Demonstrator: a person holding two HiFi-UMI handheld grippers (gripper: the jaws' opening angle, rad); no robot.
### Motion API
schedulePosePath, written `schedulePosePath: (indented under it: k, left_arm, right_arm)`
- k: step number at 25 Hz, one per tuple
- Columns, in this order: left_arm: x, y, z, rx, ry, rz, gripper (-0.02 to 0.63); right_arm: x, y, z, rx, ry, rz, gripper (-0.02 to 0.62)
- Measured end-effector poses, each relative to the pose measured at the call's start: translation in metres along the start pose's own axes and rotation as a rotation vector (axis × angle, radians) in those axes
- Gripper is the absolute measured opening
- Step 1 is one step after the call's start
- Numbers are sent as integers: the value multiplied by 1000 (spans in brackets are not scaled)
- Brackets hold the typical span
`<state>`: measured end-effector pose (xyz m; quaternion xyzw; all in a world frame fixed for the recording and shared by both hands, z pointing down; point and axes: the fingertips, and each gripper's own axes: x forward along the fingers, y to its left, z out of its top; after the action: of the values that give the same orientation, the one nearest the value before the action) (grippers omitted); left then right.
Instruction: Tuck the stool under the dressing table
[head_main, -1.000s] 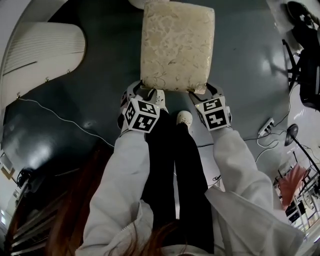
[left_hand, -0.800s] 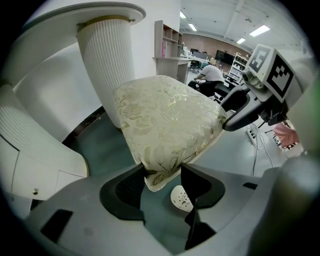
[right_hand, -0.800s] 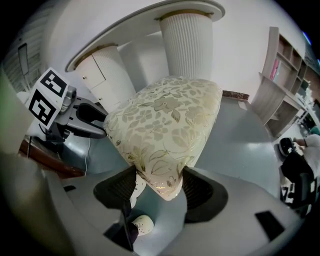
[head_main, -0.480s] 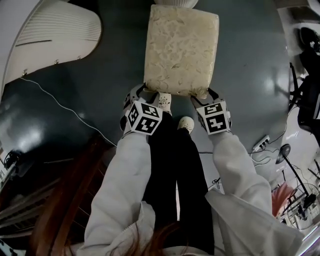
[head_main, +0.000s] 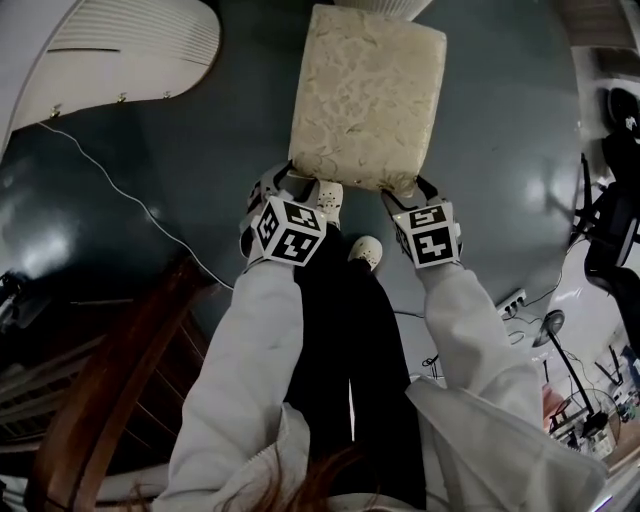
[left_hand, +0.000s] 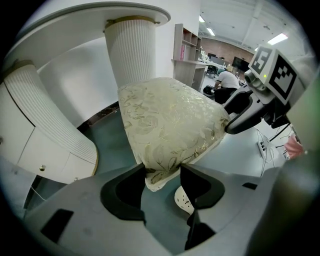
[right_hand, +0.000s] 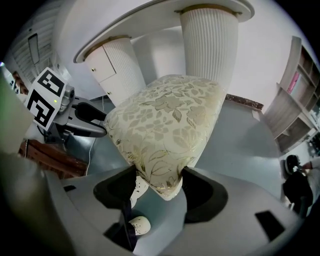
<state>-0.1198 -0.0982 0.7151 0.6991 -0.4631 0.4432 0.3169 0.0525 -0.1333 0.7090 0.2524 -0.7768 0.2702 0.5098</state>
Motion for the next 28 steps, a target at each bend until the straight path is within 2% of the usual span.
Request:
schedulePosePath:
  k: [12,17,28]
  left_arm:
    - [3,20,-5,-74,-10,58,219]
    - [-1,53,-6,-98,-13,74,219]
    - [-4,96,-9,-163,-39,126,221]
  right_arm:
    - [14,-1,27,-96,-28,46,339]
    - [26,12,60,-131,-31,66,337]
    - [45,23,106,-205,-50,80,337]
